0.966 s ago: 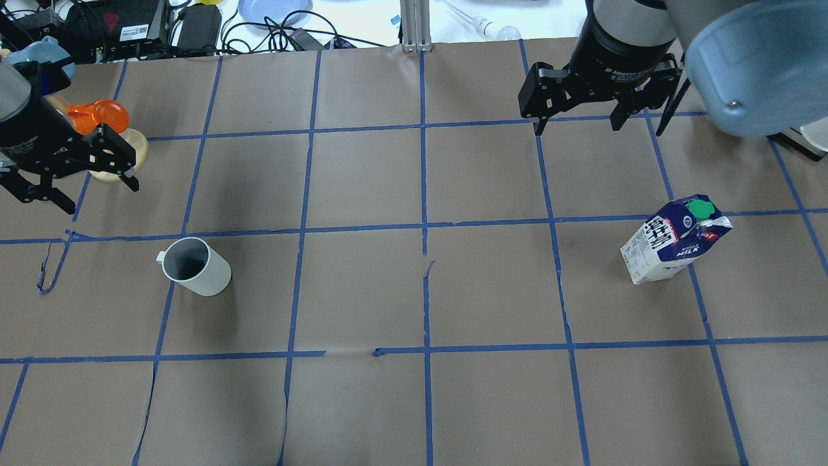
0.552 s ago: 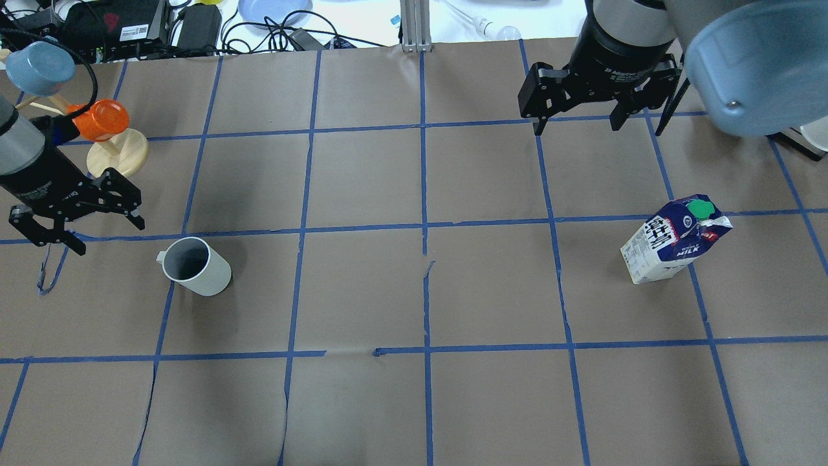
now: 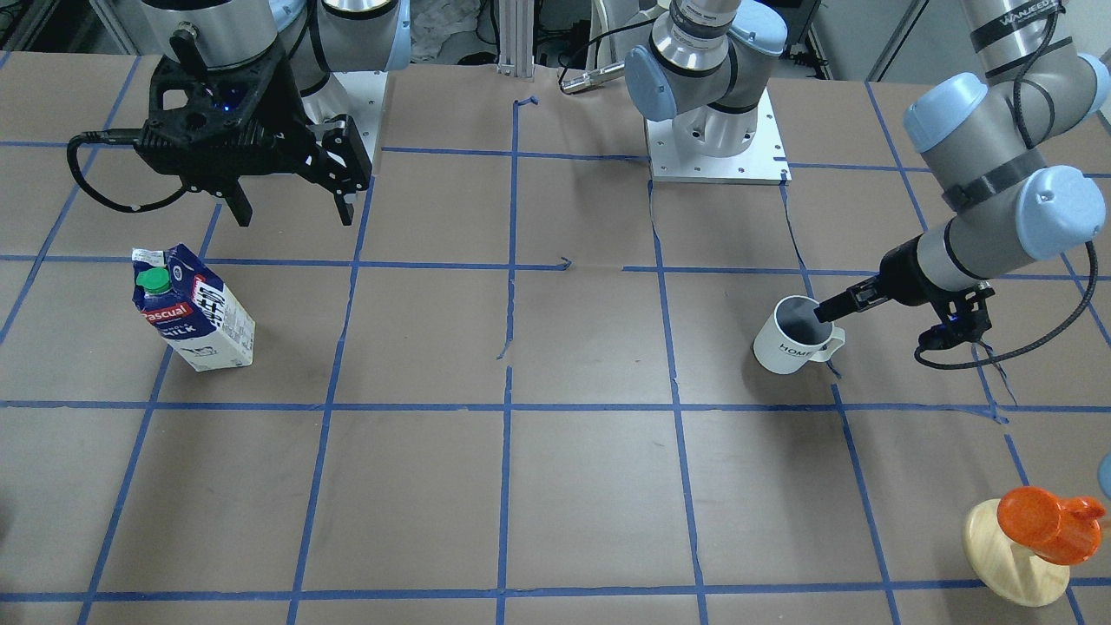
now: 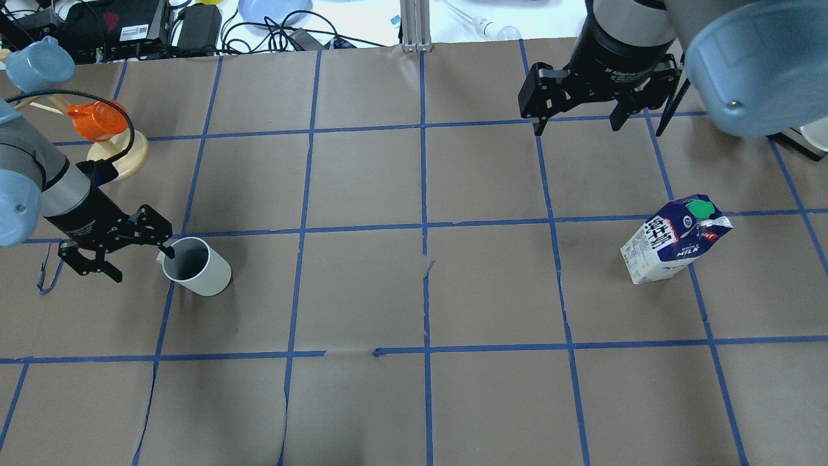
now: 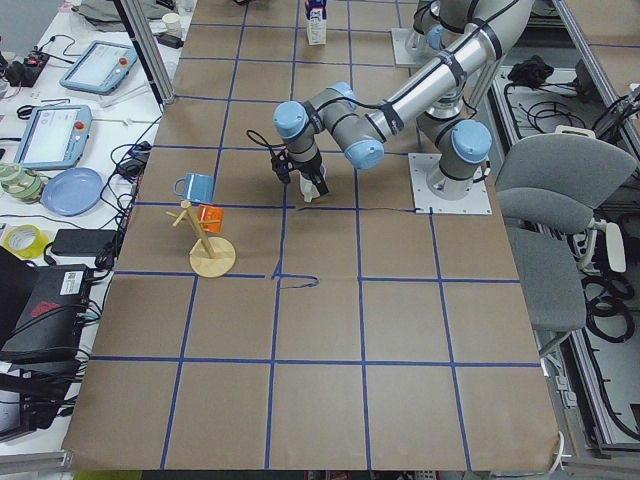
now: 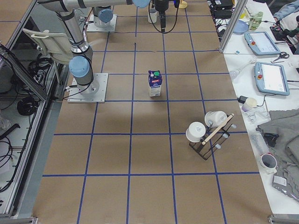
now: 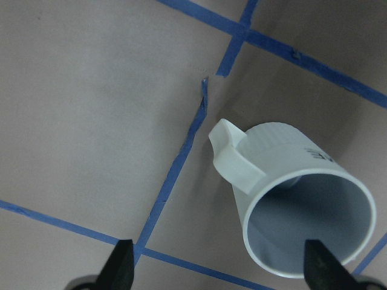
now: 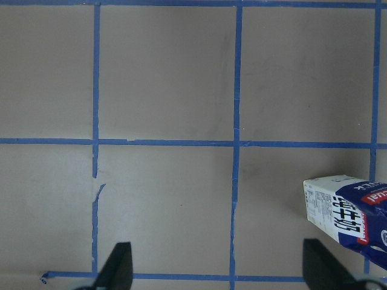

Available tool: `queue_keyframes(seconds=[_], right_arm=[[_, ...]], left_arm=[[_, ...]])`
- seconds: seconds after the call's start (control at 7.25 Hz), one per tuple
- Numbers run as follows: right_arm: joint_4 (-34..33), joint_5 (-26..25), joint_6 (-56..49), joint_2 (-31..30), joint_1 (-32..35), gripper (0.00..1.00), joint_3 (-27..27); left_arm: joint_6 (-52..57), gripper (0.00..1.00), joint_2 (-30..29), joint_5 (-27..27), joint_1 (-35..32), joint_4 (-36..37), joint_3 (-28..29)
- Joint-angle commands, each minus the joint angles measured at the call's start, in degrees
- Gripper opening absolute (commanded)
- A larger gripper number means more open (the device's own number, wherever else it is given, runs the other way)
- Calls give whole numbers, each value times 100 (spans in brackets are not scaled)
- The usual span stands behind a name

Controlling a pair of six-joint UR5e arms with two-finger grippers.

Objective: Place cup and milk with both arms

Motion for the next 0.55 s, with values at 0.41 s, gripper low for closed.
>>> queue_keyframes(seconds=[0.41], right_arm=[[-7, 1, 0, 12, 0, 100, 0]], left_arm=[[17, 100, -360, -139, -8, 18, -22]])
